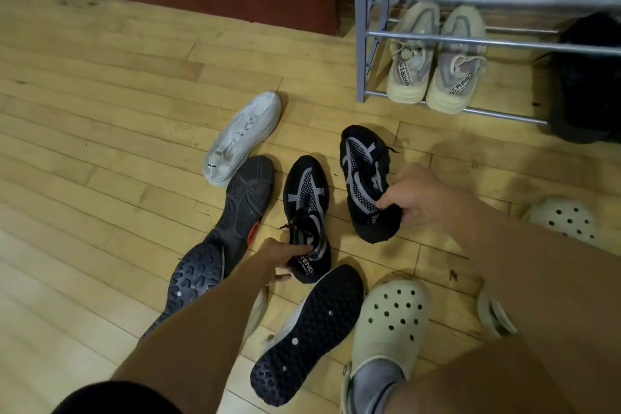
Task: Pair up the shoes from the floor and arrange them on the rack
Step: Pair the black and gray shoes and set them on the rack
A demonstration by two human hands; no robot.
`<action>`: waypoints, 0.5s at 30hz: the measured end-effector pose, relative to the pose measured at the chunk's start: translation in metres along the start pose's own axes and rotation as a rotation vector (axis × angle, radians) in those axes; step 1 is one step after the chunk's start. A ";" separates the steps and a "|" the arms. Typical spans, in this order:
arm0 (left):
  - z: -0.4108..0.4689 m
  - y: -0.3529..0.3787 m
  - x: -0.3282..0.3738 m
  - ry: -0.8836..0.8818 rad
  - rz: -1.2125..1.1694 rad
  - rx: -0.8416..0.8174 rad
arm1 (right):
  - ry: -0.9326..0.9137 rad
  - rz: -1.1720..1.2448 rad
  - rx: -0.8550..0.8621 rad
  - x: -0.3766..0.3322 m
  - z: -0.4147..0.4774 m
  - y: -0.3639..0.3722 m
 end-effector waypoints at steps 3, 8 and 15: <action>-0.009 0.000 0.007 0.020 0.022 -0.023 | -0.026 -0.078 -0.002 -0.002 -0.008 -0.002; -0.024 -0.010 0.018 0.094 0.028 -0.012 | -0.090 -0.221 0.028 -0.031 -0.038 -0.007; -0.075 -0.052 0.052 0.271 -0.172 0.069 | -0.113 -0.006 -0.052 -0.072 -0.090 -0.010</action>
Point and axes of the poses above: each hand's wrist, its own z-axis towards the middle knuckle, its own y-axis out of the palm, x = y × z, the point moved 10 cm from there along z, towards the middle knuckle, and after that the axes turned 5 degrees about x, right-handed, at the moved point
